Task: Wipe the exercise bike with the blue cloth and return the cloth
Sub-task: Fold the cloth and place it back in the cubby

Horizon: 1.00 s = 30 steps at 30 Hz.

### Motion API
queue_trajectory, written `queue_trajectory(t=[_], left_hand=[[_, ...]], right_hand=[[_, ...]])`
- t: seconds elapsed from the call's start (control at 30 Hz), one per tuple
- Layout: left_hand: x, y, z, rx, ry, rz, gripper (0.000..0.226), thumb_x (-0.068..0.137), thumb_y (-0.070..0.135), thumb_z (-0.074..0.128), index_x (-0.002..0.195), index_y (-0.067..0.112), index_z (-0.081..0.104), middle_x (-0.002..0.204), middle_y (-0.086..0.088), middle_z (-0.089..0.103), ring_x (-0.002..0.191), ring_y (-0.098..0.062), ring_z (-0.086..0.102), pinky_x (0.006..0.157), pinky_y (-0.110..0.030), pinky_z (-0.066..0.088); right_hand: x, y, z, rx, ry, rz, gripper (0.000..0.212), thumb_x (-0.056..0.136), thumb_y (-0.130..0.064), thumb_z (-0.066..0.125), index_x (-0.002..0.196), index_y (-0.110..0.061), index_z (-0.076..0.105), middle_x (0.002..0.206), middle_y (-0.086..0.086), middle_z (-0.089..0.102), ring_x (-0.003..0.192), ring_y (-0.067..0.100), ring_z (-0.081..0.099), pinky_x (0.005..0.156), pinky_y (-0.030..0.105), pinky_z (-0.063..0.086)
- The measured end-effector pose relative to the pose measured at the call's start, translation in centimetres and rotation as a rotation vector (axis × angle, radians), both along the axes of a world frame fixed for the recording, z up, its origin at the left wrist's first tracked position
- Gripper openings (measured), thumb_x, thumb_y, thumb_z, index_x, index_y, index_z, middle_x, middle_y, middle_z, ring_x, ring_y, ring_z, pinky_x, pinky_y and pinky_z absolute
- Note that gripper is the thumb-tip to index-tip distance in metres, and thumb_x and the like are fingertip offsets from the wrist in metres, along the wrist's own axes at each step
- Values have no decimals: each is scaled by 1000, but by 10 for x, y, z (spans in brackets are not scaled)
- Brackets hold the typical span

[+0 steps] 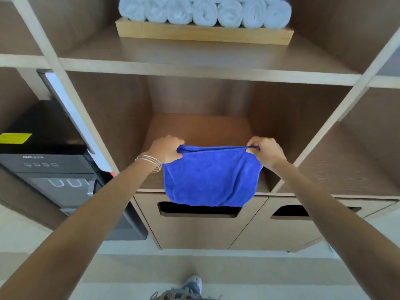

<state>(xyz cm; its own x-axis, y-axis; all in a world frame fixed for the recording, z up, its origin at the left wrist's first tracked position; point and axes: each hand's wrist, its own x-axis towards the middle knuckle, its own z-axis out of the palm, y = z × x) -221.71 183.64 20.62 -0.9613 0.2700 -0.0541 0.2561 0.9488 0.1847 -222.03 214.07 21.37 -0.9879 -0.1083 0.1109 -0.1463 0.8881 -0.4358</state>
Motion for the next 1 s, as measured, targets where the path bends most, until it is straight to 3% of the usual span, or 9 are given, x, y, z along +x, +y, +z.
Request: queue_trajectory(t=[0.17,0.37,0.5,0.6,0.63,0.73,0.8,0.87,1.0], left_hand=[[-44,8,-27,-278,86,37,9,87,27,56,85,20,61,94,-4,66,98,-27,58,89,-35,35],[-86,17,-36,-9,-62,259,5,84,17,56,84,13,59,94,-8,69,90,-30,64,69,-29,44],[-107,15,-41,201,-153,352,7,80,7,57,80,1,59,85,-16,72,85,-34,68,73,-33,53],[-119,17,-47,293,-38,387,10,83,8,55,72,6,54,91,-18,70,91,-36,64,68,-32,45],[-122,17,-49,340,-47,388,6,84,9,57,82,5,60,99,-17,69,97,-35,63,75,-34,46],[-131,15,-59,433,-177,304,51,83,13,68,129,2,50,123,-11,51,114,-26,49,91,-32,37],[-129,12,-67,392,-243,219,63,82,10,67,138,4,40,139,-15,39,127,-30,41,100,-35,35],[-122,8,-75,302,-160,177,56,84,5,59,137,6,42,143,-18,34,128,-35,40,102,-38,37],[-100,8,-92,188,16,172,43,89,13,56,131,9,49,137,-12,46,120,-32,50,97,-41,43]], right_hand=[[-46,-20,-13,432,-47,-61,17,88,-27,60,102,-21,68,114,4,56,111,29,49,87,37,43],[-90,-23,-27,-114,-332,-333,15,85,-10,62,96,-4,69,94,15,73,102,28,64,89,33,51],[-109,-26,-43,-396,-324,-387,12,84,2,59,91,7,67,87,21,69,89,32,69,89,42,54],[-118,-31,-53,-301,-184,-316,16,84,-2,60,97,2,69,106,20,67,100,31,63,89,30,48],[-119,-33,-55,-270,-163,-261,20,85,-4,60,104,0,67,117,19,63,107,31,60,86,26,44],[-118,-35,-60,-186,-241,-88,42,89,-8,58,130,-10,51,150,11,31,134,27,37,100,25,34],[-114,-31,-64,-122,-258,-23,44,90,-3,55,132,-10,49,153,12,23,140,25,27,109,25,23],[-107,-26,-67,-95,-212,1,33,89,4,52,120,-5,59,143,15,39,133,26,38,102,18,25],[-90,-26,-76,37,-267,100,31,90,-11,57,121,-6,59,134,13,51,128,24,44,102,20,27]])
